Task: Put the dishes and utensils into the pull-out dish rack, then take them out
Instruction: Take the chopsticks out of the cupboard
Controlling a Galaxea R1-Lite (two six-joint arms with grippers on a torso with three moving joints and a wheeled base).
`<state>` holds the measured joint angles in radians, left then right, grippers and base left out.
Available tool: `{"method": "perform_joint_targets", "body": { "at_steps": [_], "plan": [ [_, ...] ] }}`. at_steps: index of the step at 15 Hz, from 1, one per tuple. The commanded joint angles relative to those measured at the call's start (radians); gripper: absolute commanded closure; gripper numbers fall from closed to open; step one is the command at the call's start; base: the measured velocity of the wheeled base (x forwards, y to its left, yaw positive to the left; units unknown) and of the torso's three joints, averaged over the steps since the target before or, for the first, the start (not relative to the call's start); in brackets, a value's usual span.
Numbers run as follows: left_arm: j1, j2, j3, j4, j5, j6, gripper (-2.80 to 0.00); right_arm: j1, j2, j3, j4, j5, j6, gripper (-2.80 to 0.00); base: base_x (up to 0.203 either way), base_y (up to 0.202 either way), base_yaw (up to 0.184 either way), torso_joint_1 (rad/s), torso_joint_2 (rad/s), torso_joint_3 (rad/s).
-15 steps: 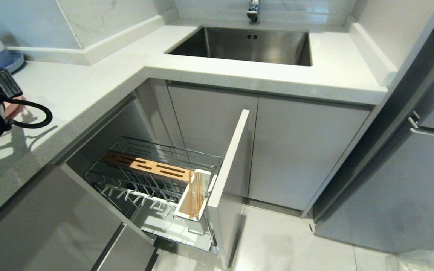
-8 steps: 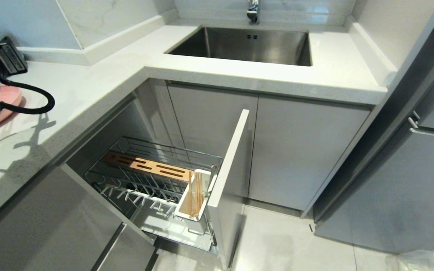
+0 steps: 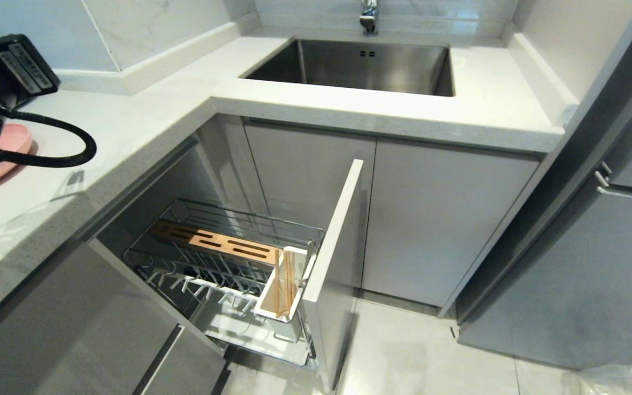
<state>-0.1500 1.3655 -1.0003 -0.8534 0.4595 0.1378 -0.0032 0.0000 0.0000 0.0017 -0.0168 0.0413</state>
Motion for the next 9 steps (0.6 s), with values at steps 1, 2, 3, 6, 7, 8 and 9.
{"method": "perform_joint_targets", "body": {
  "at_steps": [1, 2, 3, 6, 7, 8, 9],
  "plan": [
    [-0.048, -0.047, 0.007, 0.031, 0.007, -0.012, 0.0, 0.0, 0.0, 0.002, 0.0, 0.0, 0.0, 0.0, 0.0, 0.0, 0.0, 0.0, 0.0, 0.0],
    [-0.048, -0.057, 0.004, 0.056, 0.01, -0.028, 0.0, 0.0, 0.0, 0.002, 0.0, 0.0, 0.0, 0.0, 0.0, 0.0, 0.0, 0.0, 0.0, 0.0],
    [-0.055, -0.066, 0.002, 0.103, 0.009, -0.042, 0.0, 0.0, 0.0, 0.002, 0.0, 0.0, 0.0, 0.0, 0.0, 0.0, 0.0, 0.0, 0.0, 0.0],
    [-0.136, -0.073, -0.001, 0.305, 0.011, -0.134, 0.0, 0.0, 0.0, 0.002, 0.0, 0.0, 0.0, 0.0, 0.0, 0.0, 0.0, 0.0, 0.0, 0.0],
    [-0.171, -0.068, -0.003, 0.387, 0.011, -0.174, 0.0, 0.0, 0.0, 0.002, 0.0, 0.0, 0.0, 0.0, 0.0, 0.0, 0.0, 0.0, 0.0, 0.0],
    [-0.216, -0.054, -0.007, 0.484, 0.01, -0.222, 0.0, 0.0, 0.0, 0.002, 0.0, 0.0, 0.0, 0.0, 0.0, 0.0, 0.0, 0.0, 0.0, 0.0],
    [-0.266, -0.035, -0.013, 0.581, 0.01, -0.271, 0.0, 0.0, 0.0, 0.002, 0.0, 0.0, 0.0, 0.0, 0.0, 0.0, 0.0, 0.0, 0.0, 0.0]
  ]
}}
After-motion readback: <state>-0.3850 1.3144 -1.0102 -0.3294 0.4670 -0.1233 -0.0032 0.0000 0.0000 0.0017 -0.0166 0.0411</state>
